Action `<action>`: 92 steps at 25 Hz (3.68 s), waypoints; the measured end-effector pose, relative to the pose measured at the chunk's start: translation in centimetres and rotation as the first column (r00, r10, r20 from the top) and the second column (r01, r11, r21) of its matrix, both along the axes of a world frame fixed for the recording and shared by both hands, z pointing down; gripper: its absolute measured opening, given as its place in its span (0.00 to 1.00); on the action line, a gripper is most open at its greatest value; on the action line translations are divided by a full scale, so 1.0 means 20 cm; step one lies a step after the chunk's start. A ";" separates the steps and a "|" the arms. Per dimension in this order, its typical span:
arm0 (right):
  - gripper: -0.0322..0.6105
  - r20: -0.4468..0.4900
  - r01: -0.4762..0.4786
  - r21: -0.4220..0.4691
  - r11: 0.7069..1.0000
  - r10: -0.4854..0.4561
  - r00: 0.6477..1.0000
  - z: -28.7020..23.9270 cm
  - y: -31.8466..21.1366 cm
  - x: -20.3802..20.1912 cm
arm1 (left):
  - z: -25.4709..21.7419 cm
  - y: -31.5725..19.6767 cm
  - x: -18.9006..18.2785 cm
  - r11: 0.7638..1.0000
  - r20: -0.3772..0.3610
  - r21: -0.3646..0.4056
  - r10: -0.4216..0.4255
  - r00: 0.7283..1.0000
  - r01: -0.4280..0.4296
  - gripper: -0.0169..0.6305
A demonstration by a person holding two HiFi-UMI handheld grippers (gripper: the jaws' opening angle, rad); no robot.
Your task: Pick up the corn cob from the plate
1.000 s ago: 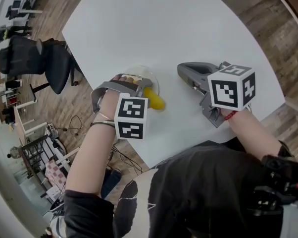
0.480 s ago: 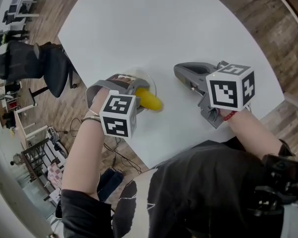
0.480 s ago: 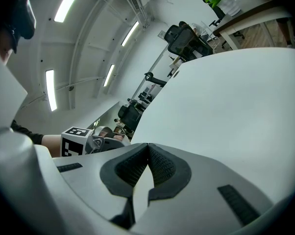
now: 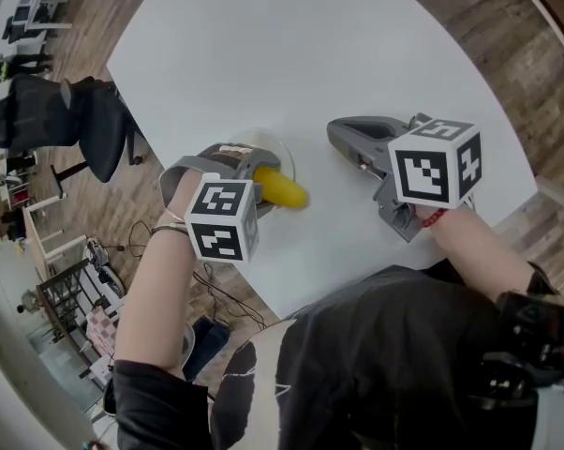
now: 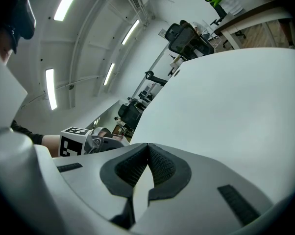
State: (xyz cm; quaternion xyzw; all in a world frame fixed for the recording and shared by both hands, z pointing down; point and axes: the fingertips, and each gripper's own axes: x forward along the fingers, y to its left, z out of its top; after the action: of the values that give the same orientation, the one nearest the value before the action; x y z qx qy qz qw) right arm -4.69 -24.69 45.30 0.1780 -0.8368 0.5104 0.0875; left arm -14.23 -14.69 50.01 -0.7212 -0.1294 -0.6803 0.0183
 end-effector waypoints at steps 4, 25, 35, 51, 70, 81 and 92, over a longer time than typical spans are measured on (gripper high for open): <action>0.07 -0.005 0.001 0.002 1.000 -0.001 1.000 0.01 0.00 0.01 | -0.01 -0.01 0.02 0.992 -0.034 -0.017 -0.129 0.991 0.128 0.45; 0.07 -0.042 0.046 0.063 0.997 -0.043 0.998 -0.09 0.15 -0.06 | -0.06 -0.04 -0.01 0.912 -0.213 0.166 -0.338 0.917 0.375 0.44; 0.07 -0.060 0.098 0.116 0.988 -0.092 0.994 -0.20 0.29 -0.16 | -0.25 -0.06 -0.09 0.663 -0.514 0.320 -0.478 0.712 0.676 0.44; 0.07 -0.095 0.159 0.236 0.959 -0.140 0.986 -0.50 0.74 -0.28 | -0.75 0.42 -0.30 0.055 -0.856 -0.272 -0.470 -0.215 0.961 0.44; 0.07 -0.034 0.430 0.373 0.822 -0.451 0.892 -0.86 1.51 -0.51 | -1.37 1.38 -0.39 -0.051 -0.729 -0.685 0.051 -0.683 0.727 0.44; 0.07 0.056 0.473 0.455 0.755 -0.554 0.830 -1.02 1.86 -0.35 | -1.48 1.84 -0.20 -0.031 -0.599 -0.791 0.240 -0.764 0.611 0.44; 0.07 0.005 0.573 0.562 0.596 -0.696 0.718 -1.12 1.84 -0.10 | -1.55 1.78 0.10 -0.012 -0.541 -0.820 0.339 -0.770 0.572 0.44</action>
State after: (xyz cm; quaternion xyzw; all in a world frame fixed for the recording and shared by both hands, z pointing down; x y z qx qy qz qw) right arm -6.79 12.16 22.85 -0.1755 -0.9538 0.2135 0.1178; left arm -12.30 20.89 19.07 -0.6163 0.6787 0.3861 -0.1023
